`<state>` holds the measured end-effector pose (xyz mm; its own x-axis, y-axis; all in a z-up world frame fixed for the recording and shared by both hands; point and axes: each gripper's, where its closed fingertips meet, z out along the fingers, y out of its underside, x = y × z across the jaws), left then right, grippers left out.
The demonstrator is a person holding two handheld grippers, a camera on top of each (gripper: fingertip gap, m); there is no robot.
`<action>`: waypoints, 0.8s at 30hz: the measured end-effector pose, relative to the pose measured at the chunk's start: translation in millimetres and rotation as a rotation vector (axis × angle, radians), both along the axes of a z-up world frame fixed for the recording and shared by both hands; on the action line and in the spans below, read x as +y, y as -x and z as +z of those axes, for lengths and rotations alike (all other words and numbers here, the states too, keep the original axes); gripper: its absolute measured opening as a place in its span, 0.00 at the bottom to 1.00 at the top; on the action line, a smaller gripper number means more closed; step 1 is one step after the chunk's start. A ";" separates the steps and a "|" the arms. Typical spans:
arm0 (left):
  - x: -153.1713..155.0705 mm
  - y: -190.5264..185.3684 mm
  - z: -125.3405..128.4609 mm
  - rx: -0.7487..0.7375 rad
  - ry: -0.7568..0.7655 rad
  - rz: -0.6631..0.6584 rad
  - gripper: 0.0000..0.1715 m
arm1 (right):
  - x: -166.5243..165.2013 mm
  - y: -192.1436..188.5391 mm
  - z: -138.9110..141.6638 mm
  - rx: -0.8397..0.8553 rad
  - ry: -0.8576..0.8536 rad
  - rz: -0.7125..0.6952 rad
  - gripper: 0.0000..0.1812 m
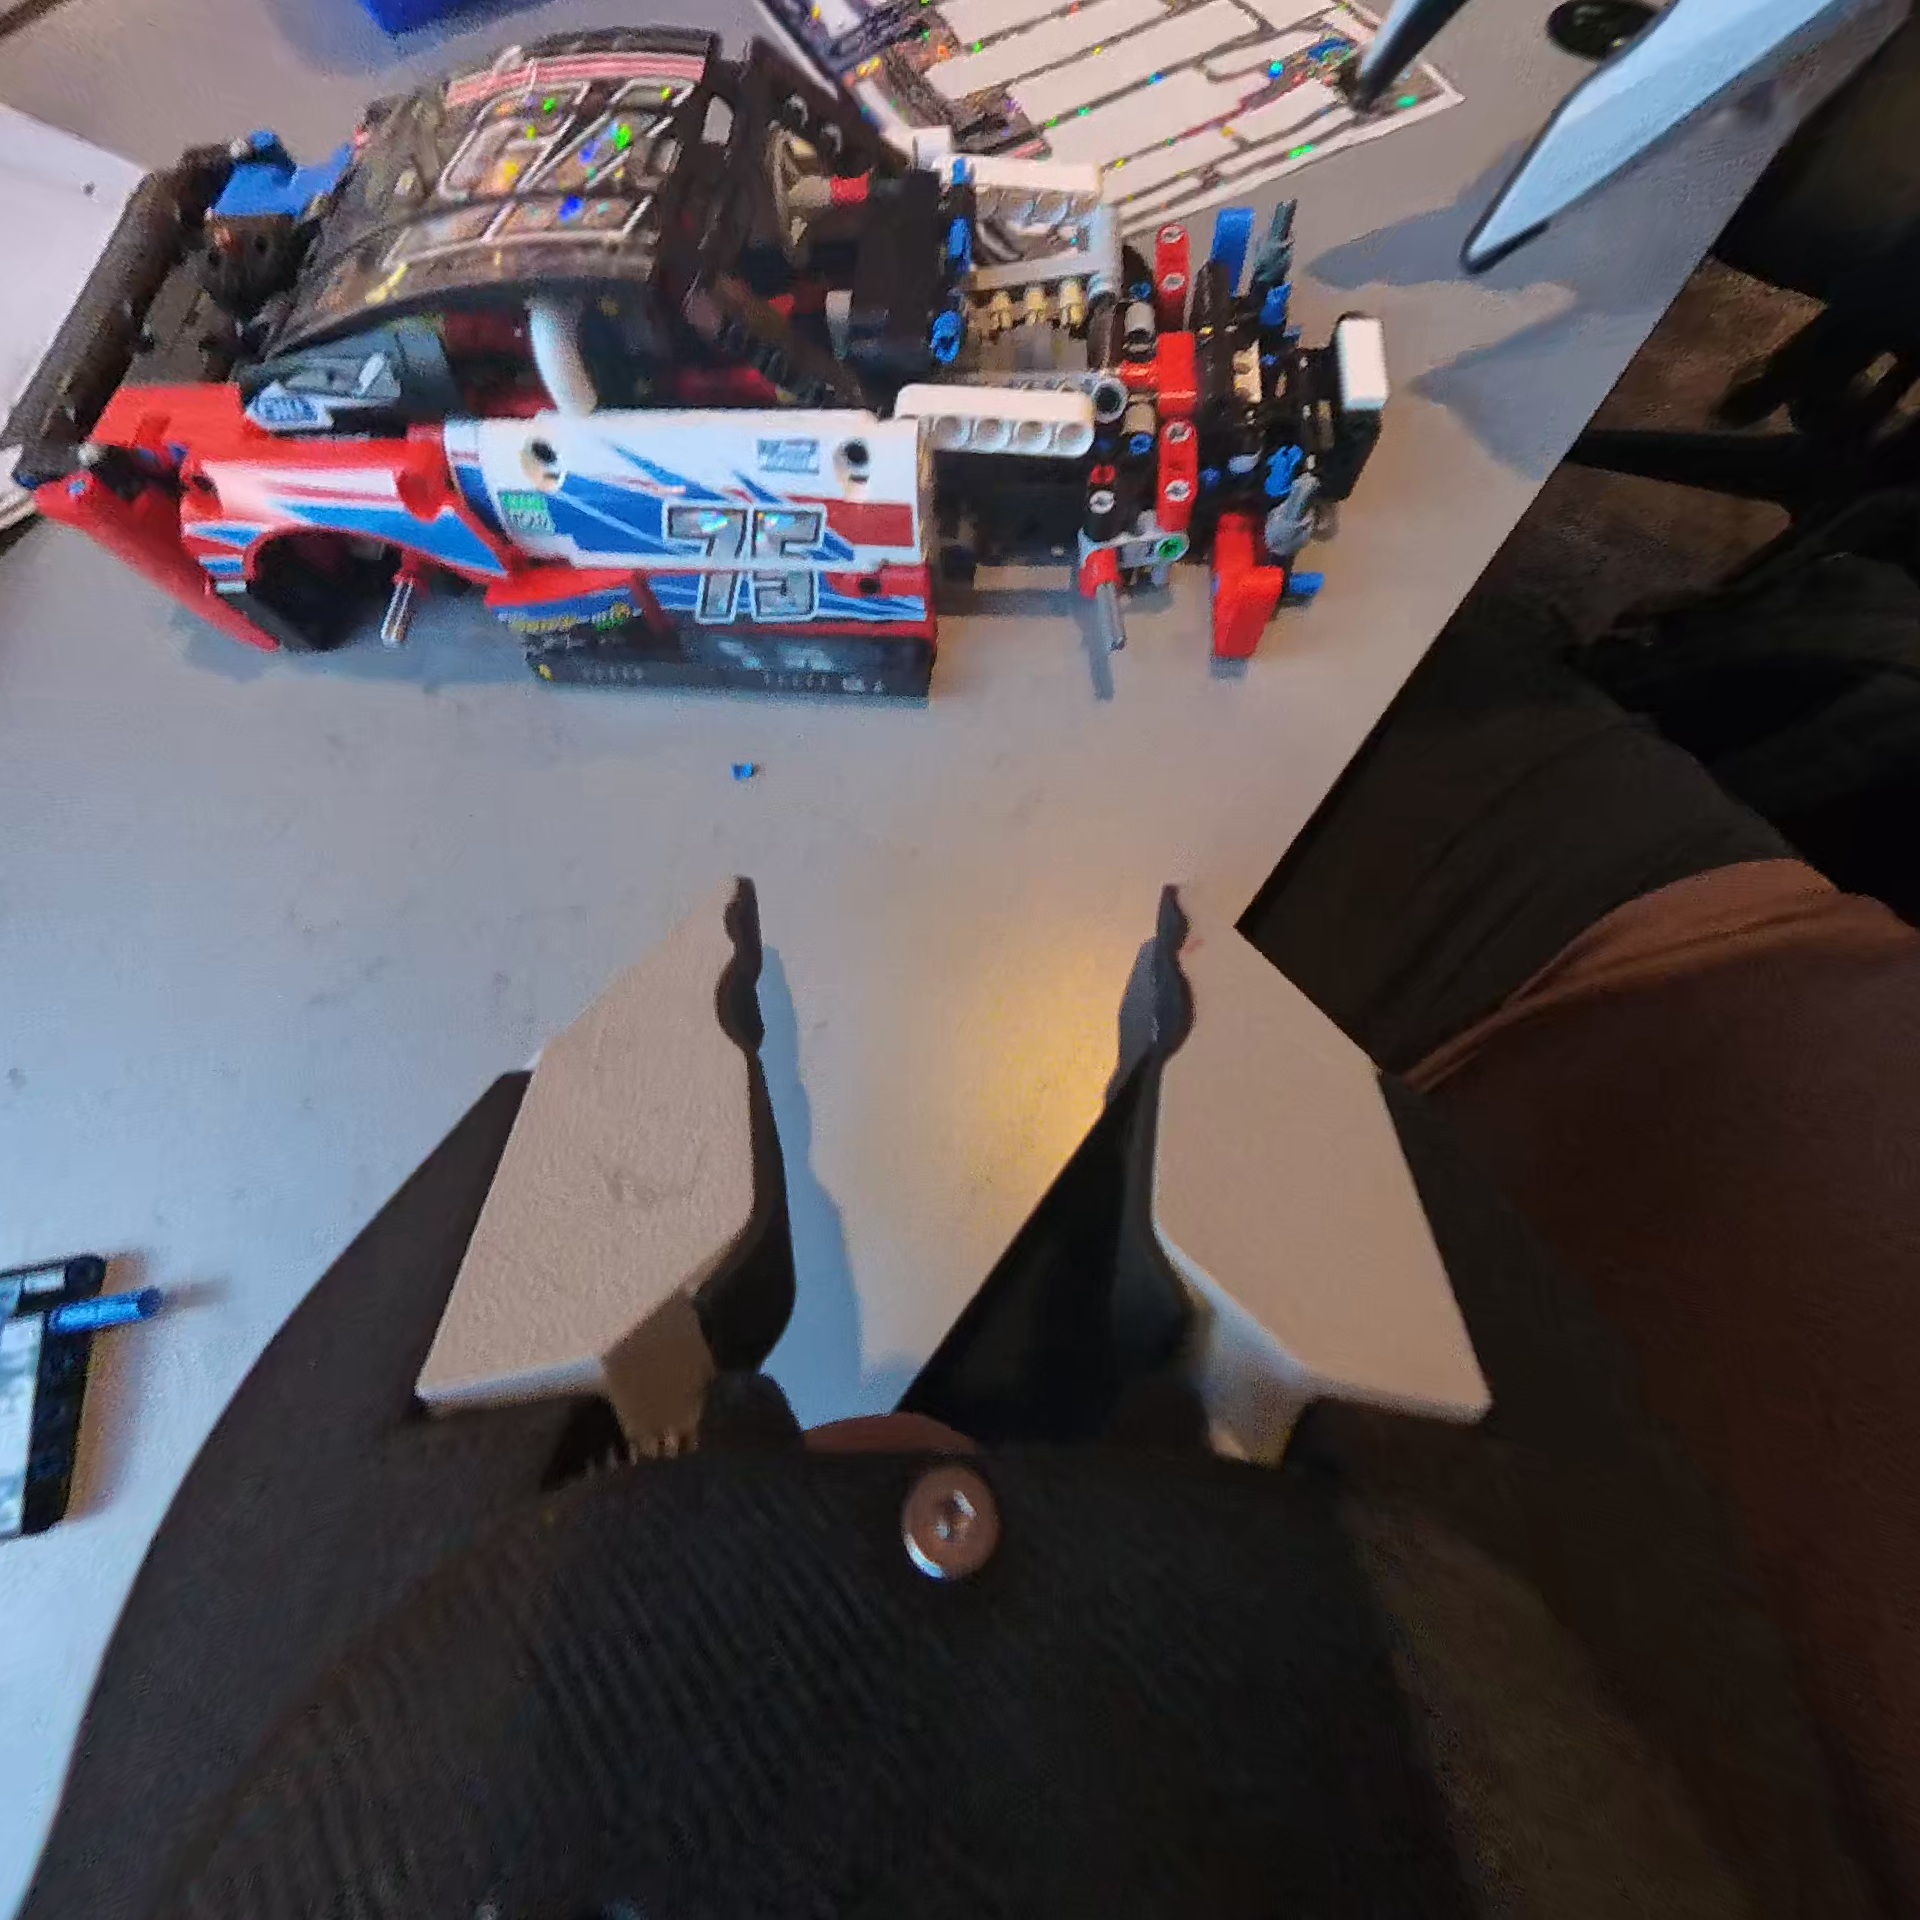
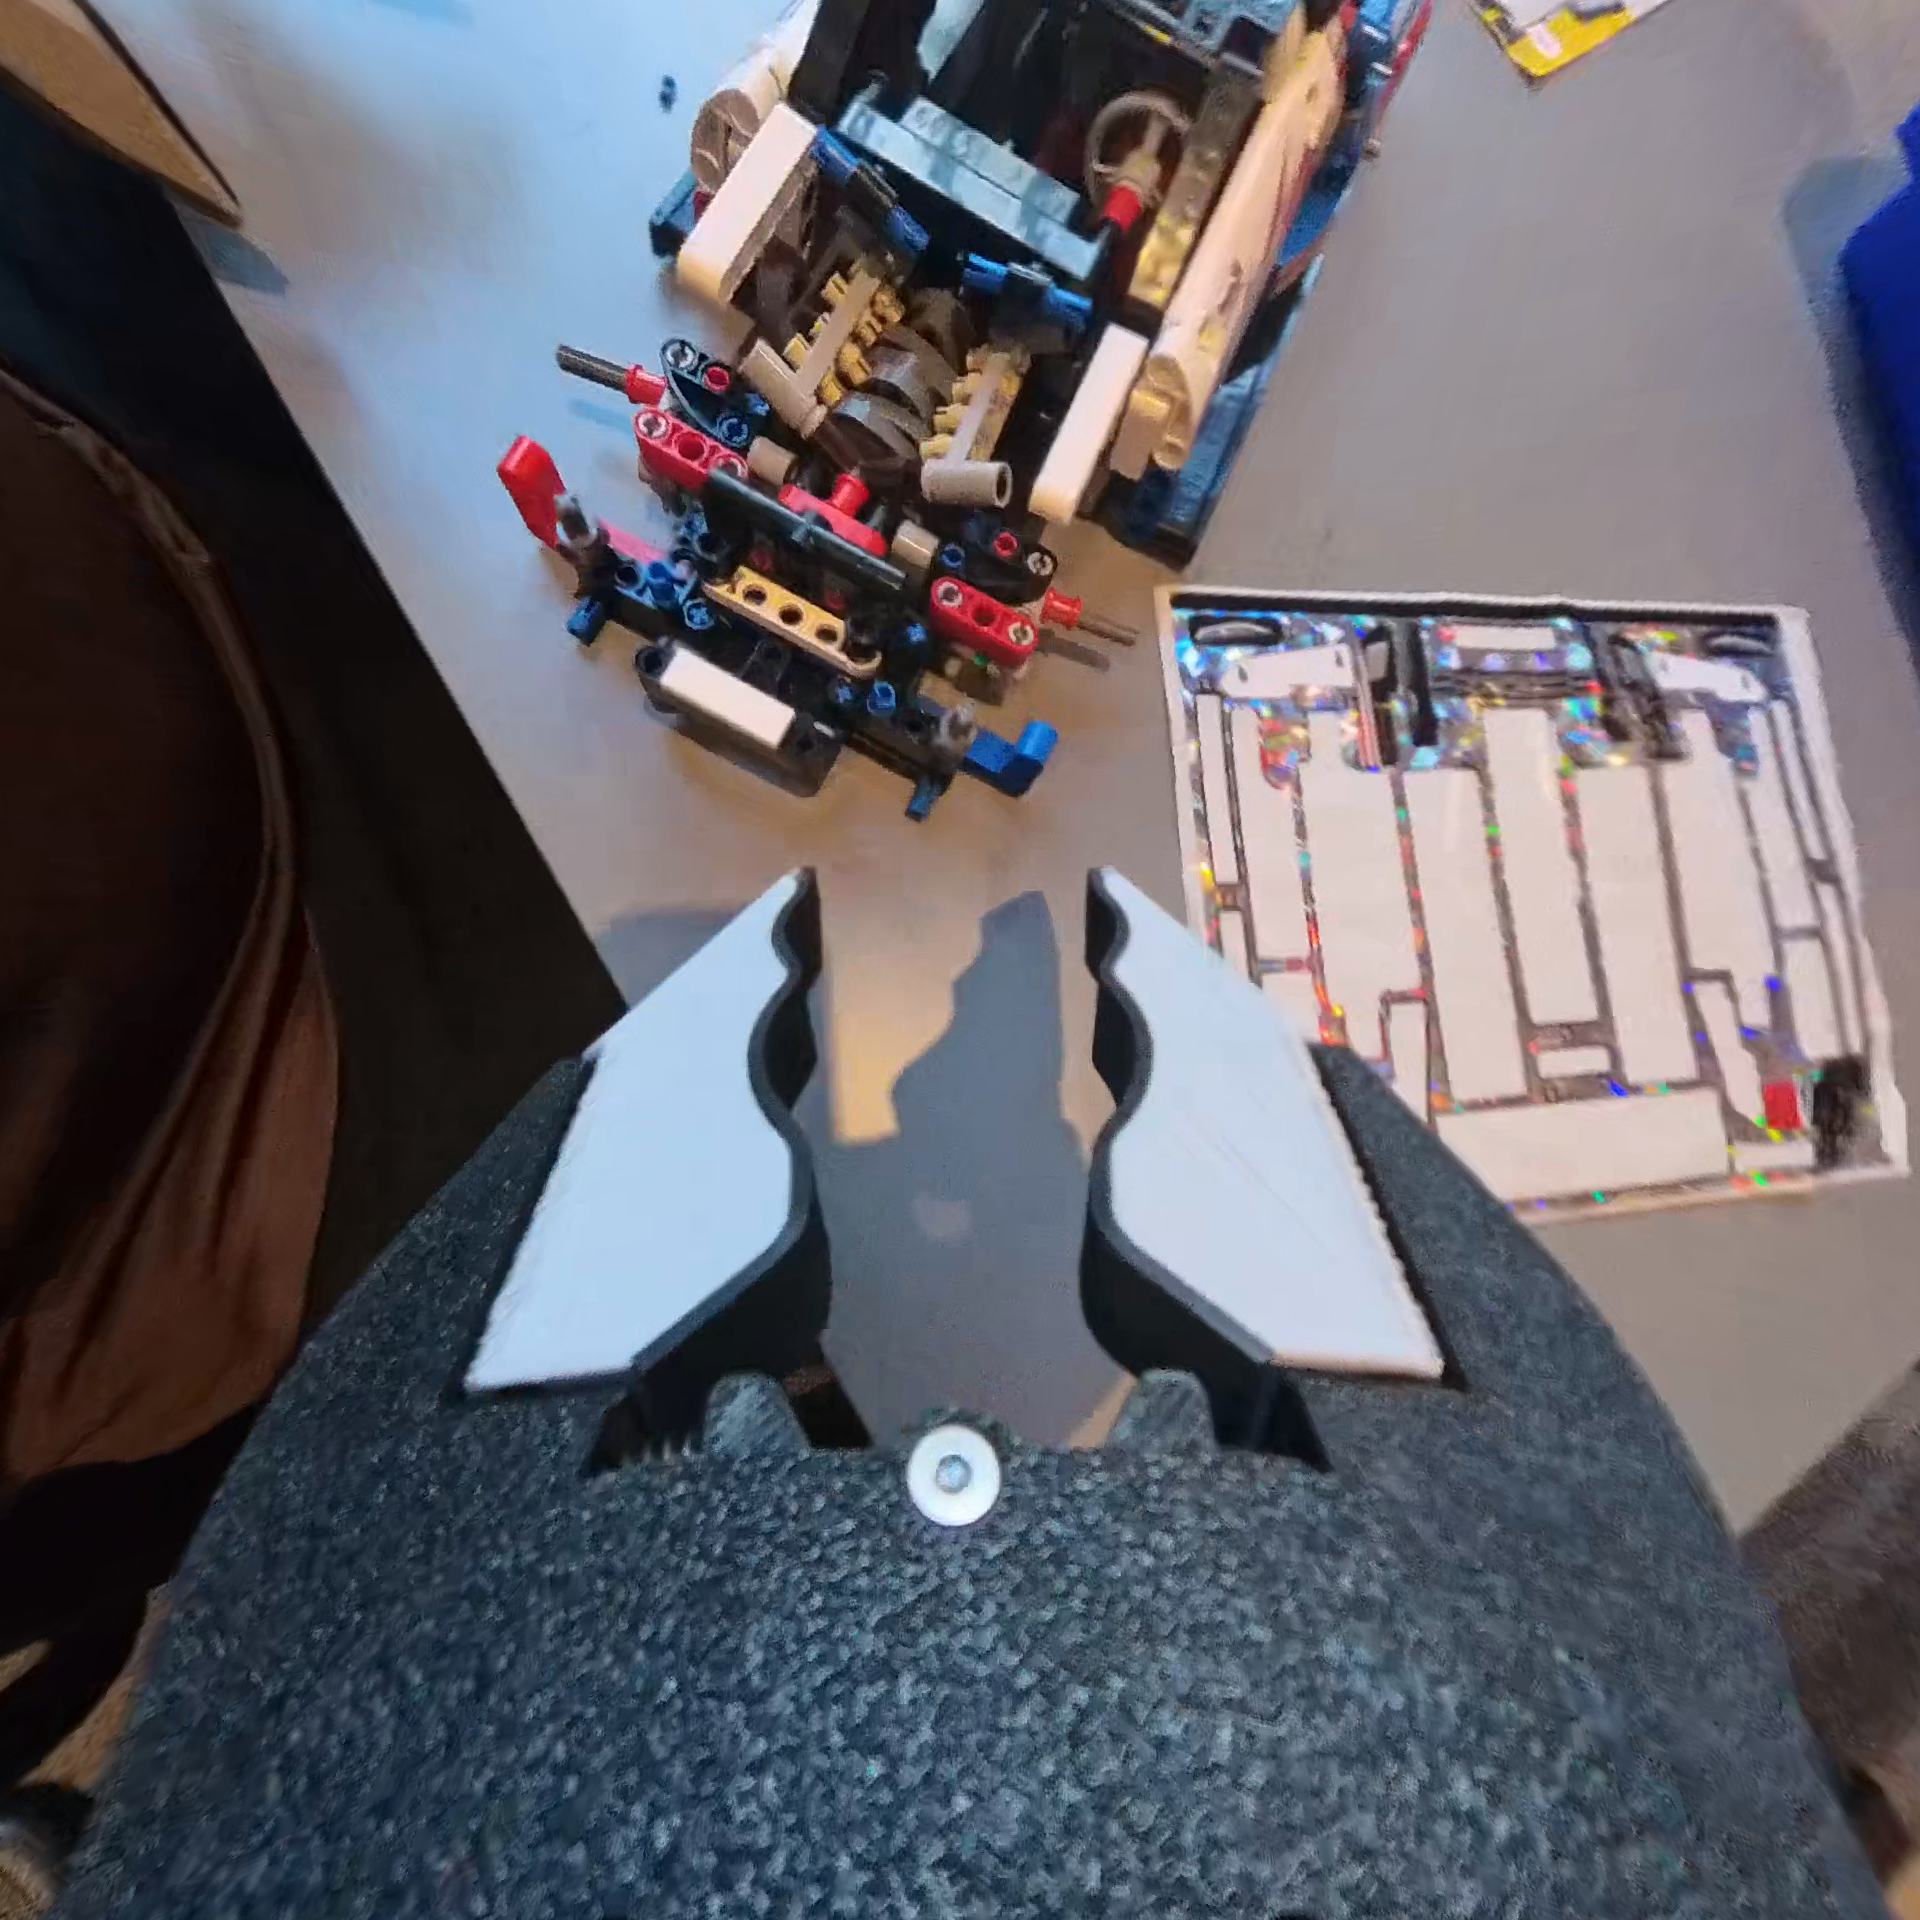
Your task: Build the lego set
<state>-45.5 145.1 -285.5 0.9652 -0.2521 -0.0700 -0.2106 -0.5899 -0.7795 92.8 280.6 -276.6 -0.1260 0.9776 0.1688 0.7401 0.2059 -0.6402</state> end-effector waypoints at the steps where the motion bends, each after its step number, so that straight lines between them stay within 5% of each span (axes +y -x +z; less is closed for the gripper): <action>1: -1.9 1.4 -0.8 -0.005 -0.001 0.006 0.43 | -2.2 7.4 -6.3 -0.020 0.014 0.028 0.31; 8: -10.3 9.9 -5.2 -0.010 -0.018 0.015 0.42 | -12.7 36.5 -28.1 -0.081 0.112 0.124 0.42; 14: -13.0 5.5 -10.9 -0.056 -0.011 -0.015 0.43 | -49.4 71.5 -28.8 -0.075 0.178 0.150 0.37; 20: -7.1 -7.0 17.9 -0.046 -0.089 -0.086 0.43 | -83.2 99.5 -5.4 0.011 0.183 0.176 0.35; 24: -3.8 -33.6 49.0 -0.100 -0.197 -0.217 0.36 | -26.0 64.4 16.6 0.101 0.134 0.031 0.28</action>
